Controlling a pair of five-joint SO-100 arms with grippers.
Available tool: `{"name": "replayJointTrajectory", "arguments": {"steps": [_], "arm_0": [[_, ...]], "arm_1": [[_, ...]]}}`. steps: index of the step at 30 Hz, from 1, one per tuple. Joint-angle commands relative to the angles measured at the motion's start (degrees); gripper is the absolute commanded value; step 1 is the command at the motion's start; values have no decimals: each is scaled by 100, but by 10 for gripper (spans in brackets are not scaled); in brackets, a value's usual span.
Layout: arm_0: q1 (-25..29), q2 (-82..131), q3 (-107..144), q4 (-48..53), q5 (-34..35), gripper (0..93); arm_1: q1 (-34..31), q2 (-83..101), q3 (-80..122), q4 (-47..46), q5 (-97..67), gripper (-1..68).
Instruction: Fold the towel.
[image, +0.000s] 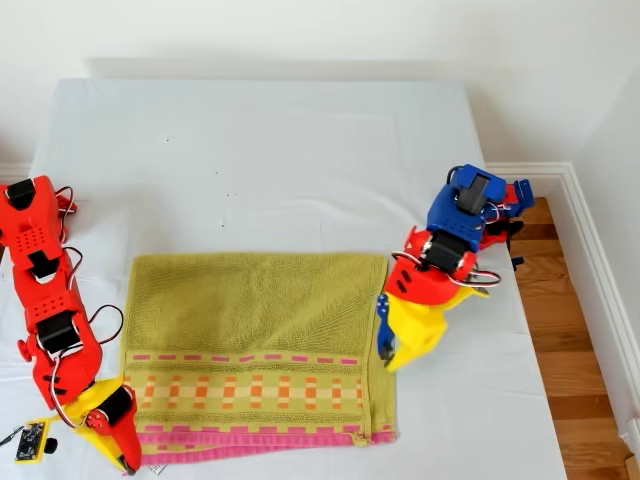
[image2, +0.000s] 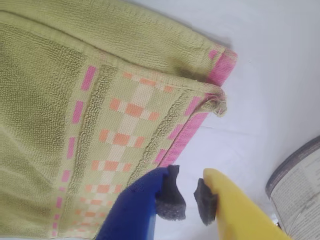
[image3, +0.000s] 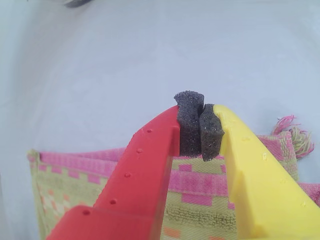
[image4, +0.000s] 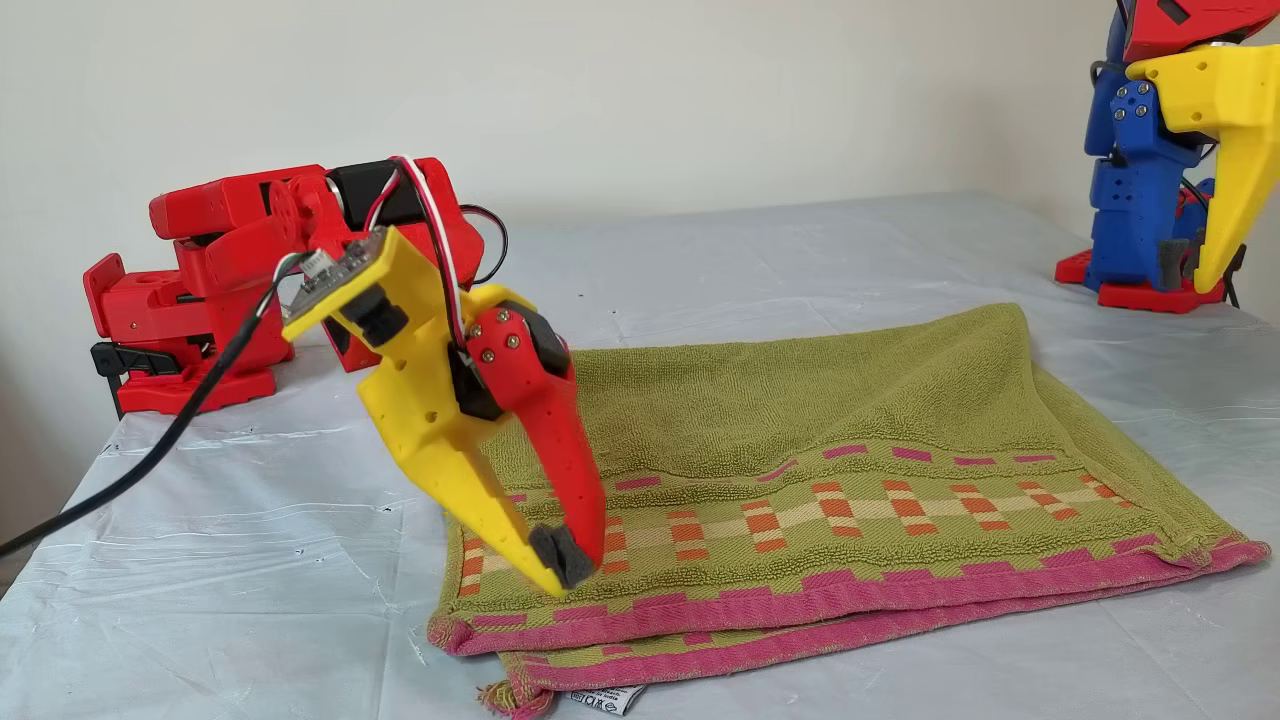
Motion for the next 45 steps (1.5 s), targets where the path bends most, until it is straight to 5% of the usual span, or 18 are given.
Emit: {"name": "replayJointTrajectory", "arguments": {"steps": [1,4,8,12,16,23,26,37,45], "arm_0": [[-255,694,-466,-97,141,14],[-519,923,-466,316,378,14],[-835,1802,-466,2637,-571,16],[-1415,2417,-404,4887,-1723,233],[-1846,2566,-202,4878,-1397,236],[-2742,2514,-44,4878,-1907,201],[-3173,2566,343,4878,-2092,256],[-3981,6117,6152,4869,-4509,180],[-3823,8016,8974,3788,-5353,401]], "arm_1": [[193,1134,264,18,-158,84],[325,2188,1951,18,88,78],[431,3322,3428,18,308,77],[756,3665,3867,18,-132,75],[1151,4113,4658,26,-387,77],[1652,5106,6416,26,-167,80],[1705,5203,6636,26,-97,84],[1600,5449,7198,26,387,85],[1661,5563,7453,26,475,95]]}}
